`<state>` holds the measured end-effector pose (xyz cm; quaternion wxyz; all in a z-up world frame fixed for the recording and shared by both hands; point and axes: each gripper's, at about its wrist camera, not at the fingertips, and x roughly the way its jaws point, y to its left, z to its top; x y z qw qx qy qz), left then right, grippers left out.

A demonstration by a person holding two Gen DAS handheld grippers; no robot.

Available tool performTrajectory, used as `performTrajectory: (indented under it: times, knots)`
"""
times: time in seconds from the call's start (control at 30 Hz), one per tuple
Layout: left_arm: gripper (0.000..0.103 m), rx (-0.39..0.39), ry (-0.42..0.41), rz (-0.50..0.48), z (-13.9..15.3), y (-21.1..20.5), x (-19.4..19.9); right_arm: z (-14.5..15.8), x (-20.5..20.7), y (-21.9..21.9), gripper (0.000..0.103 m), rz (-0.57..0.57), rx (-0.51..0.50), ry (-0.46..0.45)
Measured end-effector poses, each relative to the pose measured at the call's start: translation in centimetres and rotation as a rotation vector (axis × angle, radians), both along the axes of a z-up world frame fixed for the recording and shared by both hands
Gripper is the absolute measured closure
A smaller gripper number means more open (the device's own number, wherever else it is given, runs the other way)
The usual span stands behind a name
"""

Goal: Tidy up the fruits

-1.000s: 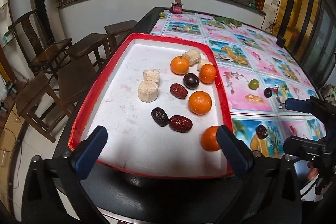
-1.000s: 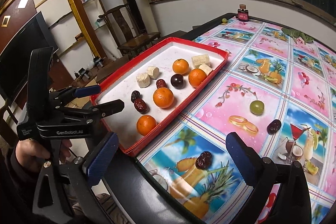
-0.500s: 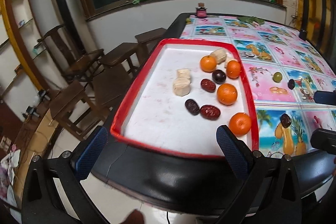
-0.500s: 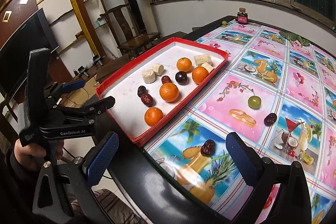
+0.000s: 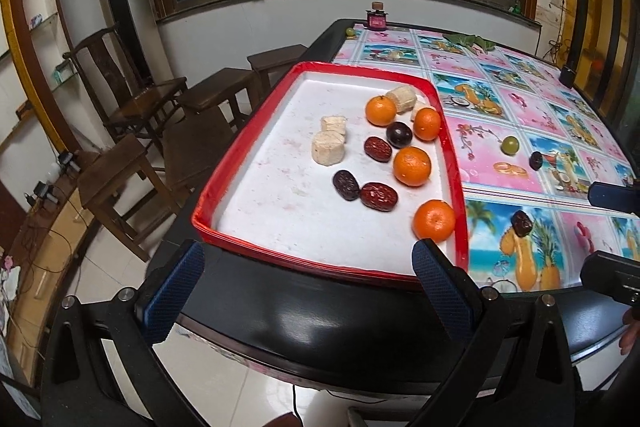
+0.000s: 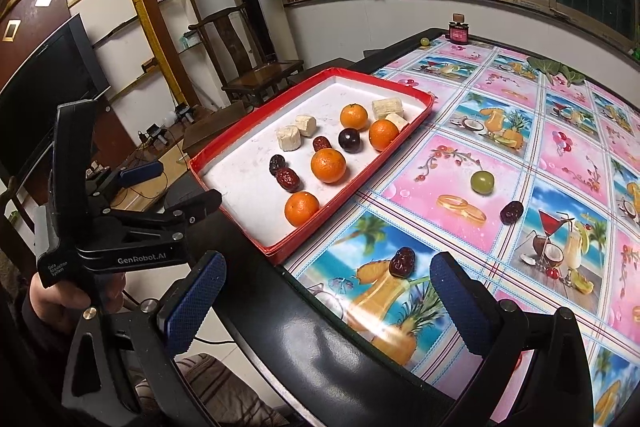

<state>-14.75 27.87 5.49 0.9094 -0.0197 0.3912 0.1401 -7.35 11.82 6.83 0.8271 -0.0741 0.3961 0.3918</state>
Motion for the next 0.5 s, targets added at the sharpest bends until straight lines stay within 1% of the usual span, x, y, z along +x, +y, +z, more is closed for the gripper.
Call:
performTrajectory:
  times: [0.1, 0.5]
  knots:
    - [0.0, -0.023, 0.002, -0.006, 0.0, -0.1, 0.0, 0.1, 0.0, -0.1, 0.0, -0.003, 0.002, 0.001]
    - [0.0, -0.056, 0.008, -0.013, 0.1, -0.7, 0.6, -0.4, 0.9, -1.1, 0.0, -0.022, 0.019, 0.024]
